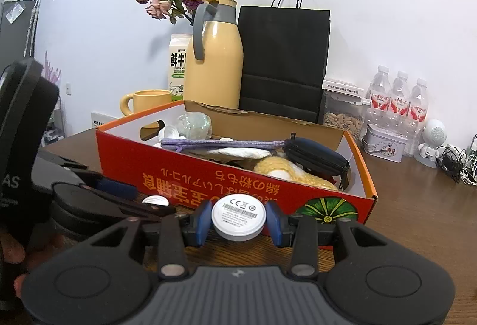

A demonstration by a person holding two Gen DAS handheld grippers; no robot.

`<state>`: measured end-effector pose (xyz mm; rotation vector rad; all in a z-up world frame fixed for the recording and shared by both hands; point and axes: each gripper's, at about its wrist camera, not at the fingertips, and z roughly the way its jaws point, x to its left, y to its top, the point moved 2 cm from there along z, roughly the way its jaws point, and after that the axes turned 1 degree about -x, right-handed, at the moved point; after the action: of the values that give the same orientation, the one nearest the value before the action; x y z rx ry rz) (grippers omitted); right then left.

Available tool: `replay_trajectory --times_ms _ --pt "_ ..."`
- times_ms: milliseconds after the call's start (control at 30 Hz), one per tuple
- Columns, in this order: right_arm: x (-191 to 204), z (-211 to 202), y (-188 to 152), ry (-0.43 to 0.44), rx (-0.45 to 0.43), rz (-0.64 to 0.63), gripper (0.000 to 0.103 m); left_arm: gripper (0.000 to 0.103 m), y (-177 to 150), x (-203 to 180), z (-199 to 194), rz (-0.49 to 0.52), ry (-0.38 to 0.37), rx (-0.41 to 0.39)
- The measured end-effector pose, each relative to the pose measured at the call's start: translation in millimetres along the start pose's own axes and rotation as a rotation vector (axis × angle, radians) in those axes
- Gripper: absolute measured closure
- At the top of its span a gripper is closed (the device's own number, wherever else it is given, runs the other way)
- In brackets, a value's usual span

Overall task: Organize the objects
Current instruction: 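Grasp the white round tin with the right gripper while the left grasps a white cap, then carry the tin and cap into the box and open both grippers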

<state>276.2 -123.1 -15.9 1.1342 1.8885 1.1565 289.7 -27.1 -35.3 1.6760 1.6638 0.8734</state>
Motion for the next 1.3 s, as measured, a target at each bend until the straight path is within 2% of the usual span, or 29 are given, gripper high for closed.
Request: replay_trajectory --times_ms 67,300,667,867,1033,1300 --pt "0.3 0.0 0.0 0.0 -0.001 -0.001 0.065 0.073 -0.7 -3.1 -1.7 0.008 0.001 -0.005" --pt "1.1 -0.6 0.3 0.0 -0.005 -0.004 0.065 0.073 -1.6 -0.1 -4.5 -0.01 0.0 -0.014" --pt "2.5 -7.4 5.7 0.008 -0.05 -0.009 0.065 0.073 -0.3 5.1 -38.6 -0.038 -0.006 -0.136" --pt "4.8 -7.4 22.8 -0.001 -0.087 -0.031 0.065 0.073 23.8 11.7 -55.2 -0.047 -0.015 -0.224" --pt "7.6 -0.3 48.6 -0.006 -0.124 -0.056 0.065 0.073 52.2 21.9 -60.3 -0.054 0.006 -0.298" --pt "11.8 29.0 81.2 -0.015 -0.147 -0.064 0.065 0.073 88.4 40.6 -40.9 -0.085 0.042 -0.335"
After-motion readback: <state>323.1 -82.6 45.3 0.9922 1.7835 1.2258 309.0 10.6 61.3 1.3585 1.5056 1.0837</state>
